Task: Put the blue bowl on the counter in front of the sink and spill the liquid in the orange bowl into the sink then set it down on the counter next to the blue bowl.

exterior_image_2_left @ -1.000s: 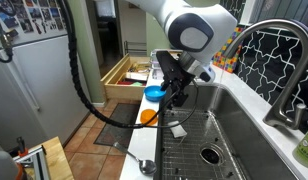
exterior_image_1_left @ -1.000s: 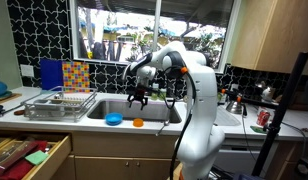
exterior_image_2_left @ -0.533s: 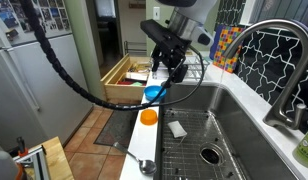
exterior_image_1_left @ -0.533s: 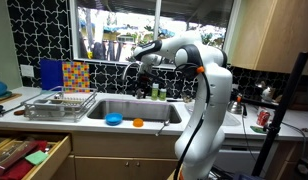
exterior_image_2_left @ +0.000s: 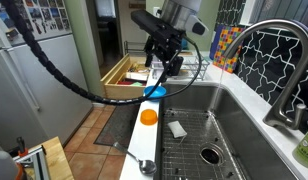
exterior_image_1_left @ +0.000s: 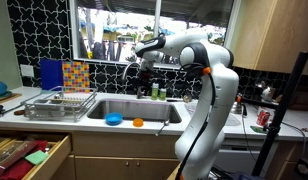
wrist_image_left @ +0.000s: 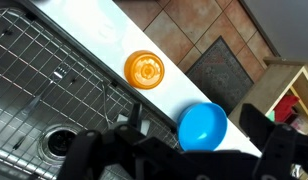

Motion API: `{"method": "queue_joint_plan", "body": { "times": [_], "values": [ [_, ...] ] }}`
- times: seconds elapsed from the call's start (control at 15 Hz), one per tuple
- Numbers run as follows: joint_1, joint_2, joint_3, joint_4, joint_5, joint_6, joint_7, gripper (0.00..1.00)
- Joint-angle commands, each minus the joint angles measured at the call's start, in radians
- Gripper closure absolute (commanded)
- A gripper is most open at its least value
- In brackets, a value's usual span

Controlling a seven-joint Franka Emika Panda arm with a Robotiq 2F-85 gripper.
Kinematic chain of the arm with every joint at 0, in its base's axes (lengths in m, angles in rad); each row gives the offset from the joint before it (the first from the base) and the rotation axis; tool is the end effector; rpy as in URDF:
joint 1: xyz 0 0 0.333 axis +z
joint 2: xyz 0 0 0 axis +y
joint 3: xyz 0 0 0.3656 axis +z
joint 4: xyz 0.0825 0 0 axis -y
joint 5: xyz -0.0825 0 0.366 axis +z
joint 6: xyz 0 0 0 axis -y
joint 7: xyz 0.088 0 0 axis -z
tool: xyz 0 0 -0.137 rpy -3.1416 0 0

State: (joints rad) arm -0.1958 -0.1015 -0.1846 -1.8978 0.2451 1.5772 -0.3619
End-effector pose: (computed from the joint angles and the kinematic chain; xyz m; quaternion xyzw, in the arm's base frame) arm 0.4544 -0.1500 0.5545 -0.9851 0.0219 0.0547 0.1614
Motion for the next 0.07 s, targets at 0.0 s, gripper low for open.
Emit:
{"method": "queue_joint_plan", "body": {
  "times": [0.0],
  "values": [
    [0.010, 0.001, -0.010, 0.003, -0.001, -0.003, 0.000, 0.00]
  ]
}}
